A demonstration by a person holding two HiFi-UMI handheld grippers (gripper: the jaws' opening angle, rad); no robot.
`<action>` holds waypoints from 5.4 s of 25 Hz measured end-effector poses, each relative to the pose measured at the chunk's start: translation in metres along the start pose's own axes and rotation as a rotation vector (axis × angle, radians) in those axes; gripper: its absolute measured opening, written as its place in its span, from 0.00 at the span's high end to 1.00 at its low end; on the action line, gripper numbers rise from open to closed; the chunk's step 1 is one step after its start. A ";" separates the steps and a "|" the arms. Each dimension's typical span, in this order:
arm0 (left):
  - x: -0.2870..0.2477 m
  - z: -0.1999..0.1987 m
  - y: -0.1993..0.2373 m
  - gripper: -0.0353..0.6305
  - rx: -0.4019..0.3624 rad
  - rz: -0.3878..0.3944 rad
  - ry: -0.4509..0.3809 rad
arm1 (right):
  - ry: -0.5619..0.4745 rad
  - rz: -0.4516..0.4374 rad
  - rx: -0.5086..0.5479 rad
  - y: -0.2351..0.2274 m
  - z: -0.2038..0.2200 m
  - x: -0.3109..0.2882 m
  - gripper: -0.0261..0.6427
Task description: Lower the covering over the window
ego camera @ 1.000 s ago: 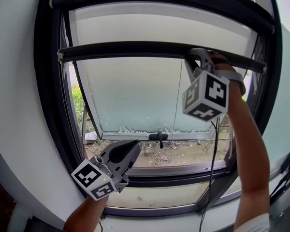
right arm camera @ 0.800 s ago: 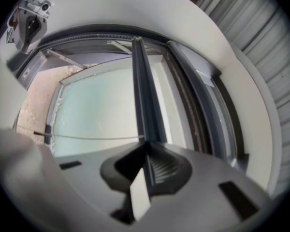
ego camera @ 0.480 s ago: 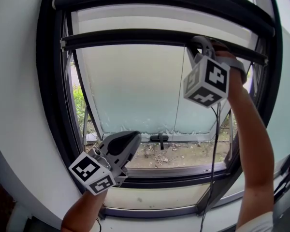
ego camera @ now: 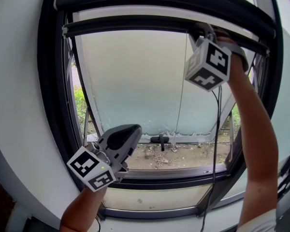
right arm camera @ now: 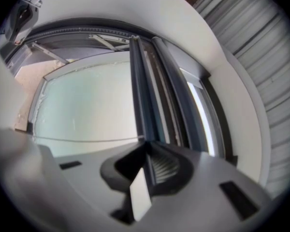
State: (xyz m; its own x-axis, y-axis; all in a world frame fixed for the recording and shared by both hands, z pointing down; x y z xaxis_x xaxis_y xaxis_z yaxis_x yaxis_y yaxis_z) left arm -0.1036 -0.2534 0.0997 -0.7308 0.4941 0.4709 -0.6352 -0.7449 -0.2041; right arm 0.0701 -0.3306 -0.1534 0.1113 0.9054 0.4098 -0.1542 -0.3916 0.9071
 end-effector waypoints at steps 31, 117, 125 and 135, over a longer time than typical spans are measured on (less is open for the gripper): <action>0.006 -0.018 0.002 0.92 -0.019 -0.017 -0.040 | 0.011 0.084 0.024 -0.031 -0.015 -0.016 0.91; 0.113 0.107 -0.103 0.92 0.235 -0.078 0.159 | 0.030 -0.303 -0.804 0.285 0.079 0.291 0.91; 0.132 0.136 -0.112 0.92 0.300 -0.103 0.226 | 0.082 -0.406 -0.856 0.324 0.083 0.314 0.91; 0.156 0.171 -0.128 0.92 0.385 -0.114 0.302 | 0.143 -0.529 -0.921 0.370 0.080 0.343 0.91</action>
State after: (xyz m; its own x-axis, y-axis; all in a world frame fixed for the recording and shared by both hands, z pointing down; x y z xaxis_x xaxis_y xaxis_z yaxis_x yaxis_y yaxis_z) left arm -0.0938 -0.1573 0.3464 -0.7379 0.6472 0.1912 -0.6185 -0.7619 0.1924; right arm 0.1297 -0.1783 0.3307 0.2743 0.9580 -0.0837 -0.8083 0.2769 0.5196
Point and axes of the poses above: the fingertips, and each gripper's own axes: x backward along the fingers, y to its left, z out of its underside, the point moved 5 cm from there along x, backward along the fingers, and after that the axes turned 3 degrees about -z, right-handed, at the moved point
